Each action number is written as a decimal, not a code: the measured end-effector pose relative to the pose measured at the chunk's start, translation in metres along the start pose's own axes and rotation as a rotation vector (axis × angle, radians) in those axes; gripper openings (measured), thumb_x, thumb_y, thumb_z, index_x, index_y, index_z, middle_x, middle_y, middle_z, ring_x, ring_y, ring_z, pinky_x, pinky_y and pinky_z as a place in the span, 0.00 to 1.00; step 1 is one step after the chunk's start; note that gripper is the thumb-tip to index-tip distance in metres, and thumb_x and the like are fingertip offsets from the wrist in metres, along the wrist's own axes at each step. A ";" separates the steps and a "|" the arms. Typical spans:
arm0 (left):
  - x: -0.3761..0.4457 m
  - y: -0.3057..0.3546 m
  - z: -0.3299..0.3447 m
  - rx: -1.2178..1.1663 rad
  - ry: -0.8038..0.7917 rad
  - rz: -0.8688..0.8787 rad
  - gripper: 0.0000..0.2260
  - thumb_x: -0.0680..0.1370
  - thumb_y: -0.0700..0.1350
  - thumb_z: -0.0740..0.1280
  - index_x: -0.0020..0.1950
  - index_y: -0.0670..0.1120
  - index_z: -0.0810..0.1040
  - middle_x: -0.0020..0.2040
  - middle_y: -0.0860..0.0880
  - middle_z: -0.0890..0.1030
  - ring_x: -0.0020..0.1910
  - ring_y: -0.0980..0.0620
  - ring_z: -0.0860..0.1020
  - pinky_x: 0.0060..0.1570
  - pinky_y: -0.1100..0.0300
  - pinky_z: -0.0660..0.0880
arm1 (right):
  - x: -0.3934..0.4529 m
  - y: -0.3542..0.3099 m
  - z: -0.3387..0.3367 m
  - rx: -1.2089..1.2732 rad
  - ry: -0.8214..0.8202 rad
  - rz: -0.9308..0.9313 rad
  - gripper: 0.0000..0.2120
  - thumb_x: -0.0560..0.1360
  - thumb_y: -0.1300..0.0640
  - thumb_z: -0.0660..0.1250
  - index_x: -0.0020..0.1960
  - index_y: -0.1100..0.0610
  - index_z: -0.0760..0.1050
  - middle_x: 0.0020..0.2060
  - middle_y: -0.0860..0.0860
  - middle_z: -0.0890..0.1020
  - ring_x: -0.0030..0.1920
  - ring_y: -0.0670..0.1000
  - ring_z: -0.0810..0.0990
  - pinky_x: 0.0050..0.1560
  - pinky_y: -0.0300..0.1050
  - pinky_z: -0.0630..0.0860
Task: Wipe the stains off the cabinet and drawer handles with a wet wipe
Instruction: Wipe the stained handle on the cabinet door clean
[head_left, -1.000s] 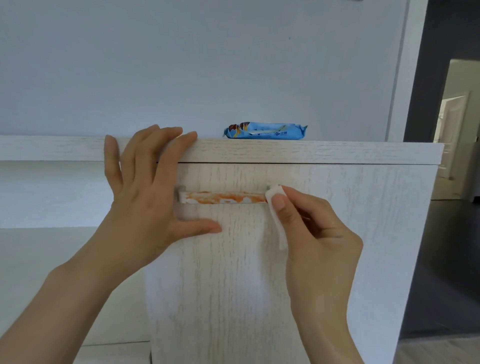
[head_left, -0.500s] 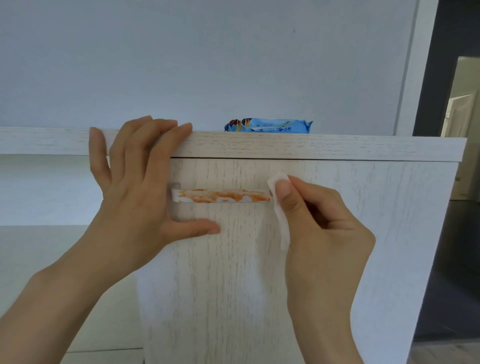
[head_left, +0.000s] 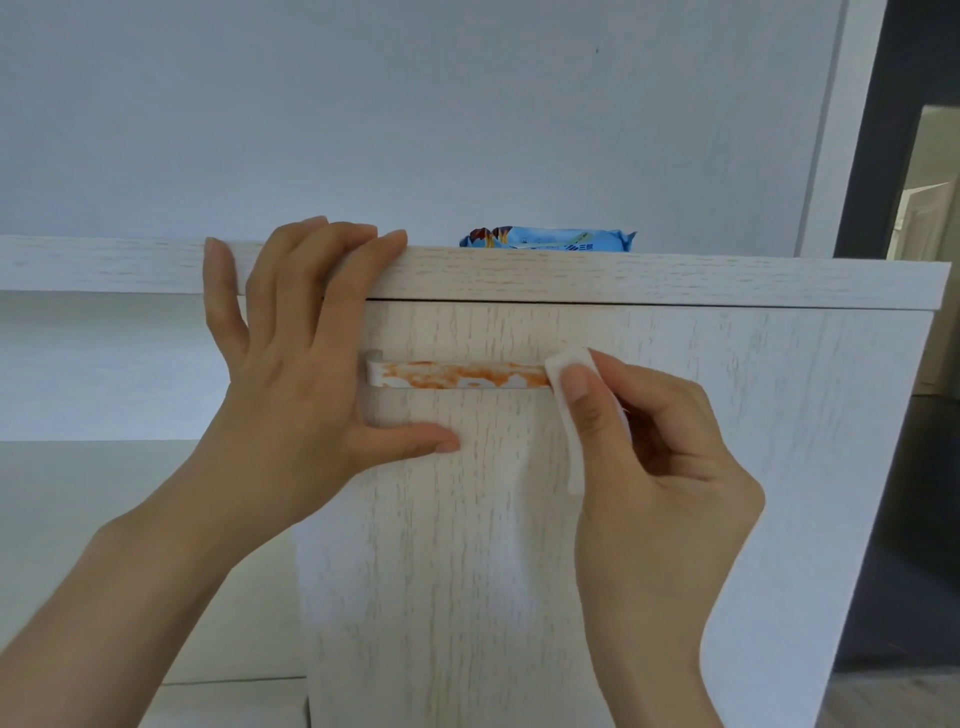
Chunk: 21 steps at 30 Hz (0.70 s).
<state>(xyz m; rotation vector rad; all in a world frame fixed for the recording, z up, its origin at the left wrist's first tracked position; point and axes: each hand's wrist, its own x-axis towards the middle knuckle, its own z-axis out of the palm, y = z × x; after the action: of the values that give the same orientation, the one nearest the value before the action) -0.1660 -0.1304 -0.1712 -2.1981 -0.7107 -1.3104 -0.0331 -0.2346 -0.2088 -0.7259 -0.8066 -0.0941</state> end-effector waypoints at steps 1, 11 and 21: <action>0.000 0.000 0.000 -0.001 0.001 0.000 0.48 0.63 0.75 0.61 0.72 0.44 0.60 0.67 0.46 0.61 0.71 0.44 0.57 0.70 0.51 0.34 | 0.000 0.001 0.001 -0.004 0.004 -0.012 0.03 0.66 0.53 0.72 0.40 0.46 0.81 0.40 0.42 0.83 0.45 0.42 0.82 0.45 0.28 0.73; 0.000 0.000 0.000 -0.011 0.011 0.005 0.48 0.63 0.74 0.62 0.73 0.44 0.60 0.67 0.45 0.62 0.72 0.45 0.57 0.70 0.54 0.32 | 0.000 0.003 0.004 -0.065 0.041 -0.109 0.02 0.67 0.54 0.72 0.39 0.47 0.80 0.38 0.40 0.81 0.43 0.39 0.80 0.44 0.27 0.72; 0.000 0.000 0.001 -0.004 0.024 0.010 0.47 0.65 0.76 0.59 0.73 0.44 0.60 0.67 0.46 0.61 0.72 0.45 0.56 0.70 0.52 0.32 | 0.000 0.000 0.004 -0.097 0.049 -0.088 0.02 0.68 0.54 0.71 0.39 0.48 0.80 0.38 0.42 0.81 0.43 0.39 0.80 0.44 0.27 0.72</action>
<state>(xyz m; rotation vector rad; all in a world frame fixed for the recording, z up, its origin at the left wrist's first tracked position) -0.1652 -0.1296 -0.1716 -2.1825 -0.6871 -1.3321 -0.0355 -0.2319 -0.2067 -0.7769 -0.7911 -0.2305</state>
